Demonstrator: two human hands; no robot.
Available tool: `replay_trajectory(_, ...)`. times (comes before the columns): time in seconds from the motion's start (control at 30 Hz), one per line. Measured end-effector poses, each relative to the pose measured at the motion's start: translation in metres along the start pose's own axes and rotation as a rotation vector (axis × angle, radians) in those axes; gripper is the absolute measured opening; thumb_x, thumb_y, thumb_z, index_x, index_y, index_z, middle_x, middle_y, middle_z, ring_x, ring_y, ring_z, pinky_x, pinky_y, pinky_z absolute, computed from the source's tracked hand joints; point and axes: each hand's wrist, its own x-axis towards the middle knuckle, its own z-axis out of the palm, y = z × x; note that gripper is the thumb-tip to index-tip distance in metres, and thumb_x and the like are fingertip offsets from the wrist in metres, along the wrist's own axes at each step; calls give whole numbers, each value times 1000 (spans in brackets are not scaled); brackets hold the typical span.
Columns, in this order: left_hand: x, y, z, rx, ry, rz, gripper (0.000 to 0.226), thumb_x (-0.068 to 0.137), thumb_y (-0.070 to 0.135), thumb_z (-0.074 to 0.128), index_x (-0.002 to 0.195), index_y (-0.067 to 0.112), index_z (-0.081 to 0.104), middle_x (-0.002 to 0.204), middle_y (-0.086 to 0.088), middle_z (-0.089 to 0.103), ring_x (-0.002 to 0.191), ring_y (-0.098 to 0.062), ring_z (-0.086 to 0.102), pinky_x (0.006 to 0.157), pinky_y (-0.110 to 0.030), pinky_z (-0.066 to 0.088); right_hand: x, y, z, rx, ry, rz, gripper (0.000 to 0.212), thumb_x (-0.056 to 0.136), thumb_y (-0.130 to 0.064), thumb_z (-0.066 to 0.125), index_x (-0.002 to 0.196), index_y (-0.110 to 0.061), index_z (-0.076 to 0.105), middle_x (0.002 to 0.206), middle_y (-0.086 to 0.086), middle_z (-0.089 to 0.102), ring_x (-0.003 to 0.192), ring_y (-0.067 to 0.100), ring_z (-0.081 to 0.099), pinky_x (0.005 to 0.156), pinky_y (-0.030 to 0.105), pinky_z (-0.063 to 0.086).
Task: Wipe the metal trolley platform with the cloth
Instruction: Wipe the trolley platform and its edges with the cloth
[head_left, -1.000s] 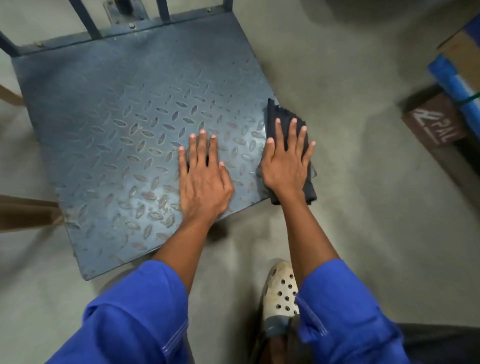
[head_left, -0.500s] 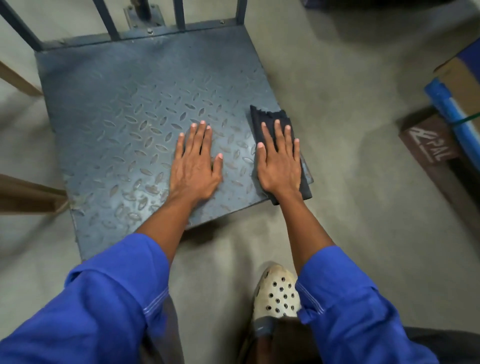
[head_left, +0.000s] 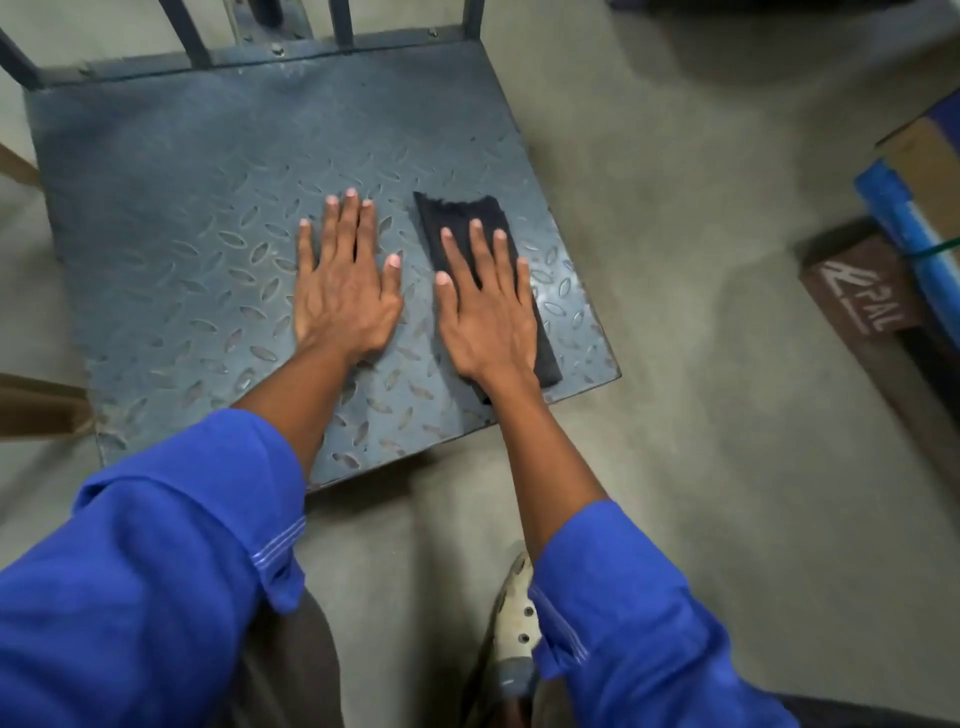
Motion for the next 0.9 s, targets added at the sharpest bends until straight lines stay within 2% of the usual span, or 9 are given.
replay_trajectory(0.13,2,-1,5,14,12,-2,70,108,50,11,168,14,1,176,-5,-6,162,-20,-11,131,-50,-4,11,25,-5,-18,51,183,60,109,-54,14,166,-35,11,175,-1,3,161,21,-6,130,50,1)
replay_trajectory(0.27,2,-1,10,25,52,-14,70,109,50,14,168,14,4,176,-5,-4,162,-20,-9,131,-50,-4,64,25,-3,-4,45,257,60,109,-52,12,166,-34,8,175,1,-1,161,24,-9,129,53,0)
replay_trajectory(0.37,2,-1,11,14,63,-12,69,109,49,17,168,14,6,177,-5,-2,162,-20,-7,131,-50,-3,75,-1,3,11,17,178,60,109,-50,11,166,-32,6,175,2,-2,161,24,-9,129,52,-1)
replay_trajectory(0.47,2,0,8,9,50,-12,69,109,49,17,168,14,6,177,-4,-2,162,-19,-8,131,-50,-2,38,-12,4,23,7,41,59,110,-51,11,166,-34,7,175,-1,-1,161,22,-8,129,51,1)
replay_trajectory(0.63,0,2,2,-2,36,-18,70,109,49,18,168,13,6,177,-5,-1,163,-20,-7,131,-50,-2,-47,31,-6,0,111,364,57,111,-51,20,165,-36,13,175,-4,5,161,20,-4,129,52,5)
replay_trajectory(0.8,1,1,5,-1,49,-21,70,109,50,18,168,14,7,177,-5,0,163,-21,-5,131,-50,-3,8,36,-5,17,130,538,60,109,-50,17,166,-34,12,175,3,6,161,27,1,128,57,3)
replay_trajectory(0.9,1,1,6,-13,57,-17,70,109,49,20,168,14,10,177,-6,3,163,-21,-4,131,-49,-3,44,13,4,34,129,547,60,109,-48,15,166,-31,9,175,4,1,161,28,-5,127,57,-2)
